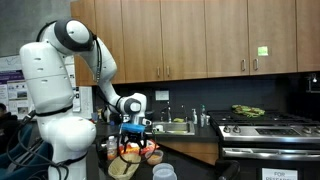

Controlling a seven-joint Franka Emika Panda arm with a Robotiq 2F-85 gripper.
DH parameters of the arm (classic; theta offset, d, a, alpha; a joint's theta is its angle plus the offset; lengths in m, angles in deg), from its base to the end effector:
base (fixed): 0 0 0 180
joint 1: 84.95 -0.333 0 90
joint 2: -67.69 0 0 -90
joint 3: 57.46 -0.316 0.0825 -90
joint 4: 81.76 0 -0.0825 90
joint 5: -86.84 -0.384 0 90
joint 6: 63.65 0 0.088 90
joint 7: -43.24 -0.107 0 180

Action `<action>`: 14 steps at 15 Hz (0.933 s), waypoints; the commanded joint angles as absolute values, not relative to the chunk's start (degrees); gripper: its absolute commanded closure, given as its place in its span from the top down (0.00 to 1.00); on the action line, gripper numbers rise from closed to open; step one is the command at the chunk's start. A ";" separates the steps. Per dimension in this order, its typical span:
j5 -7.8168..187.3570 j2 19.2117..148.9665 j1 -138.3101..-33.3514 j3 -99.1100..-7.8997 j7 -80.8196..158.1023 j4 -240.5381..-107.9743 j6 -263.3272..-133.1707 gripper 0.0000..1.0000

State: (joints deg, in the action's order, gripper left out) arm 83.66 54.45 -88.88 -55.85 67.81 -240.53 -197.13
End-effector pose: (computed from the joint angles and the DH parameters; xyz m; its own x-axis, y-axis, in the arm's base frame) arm 0.3567 0.0161 0.2666 0.8911 0.4187 -0.1750 0.4024 -0.9073 -0.1216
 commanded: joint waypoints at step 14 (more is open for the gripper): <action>82.48 48.35 -92.56 -58.17 65.54 -241.07 -195.13 1.00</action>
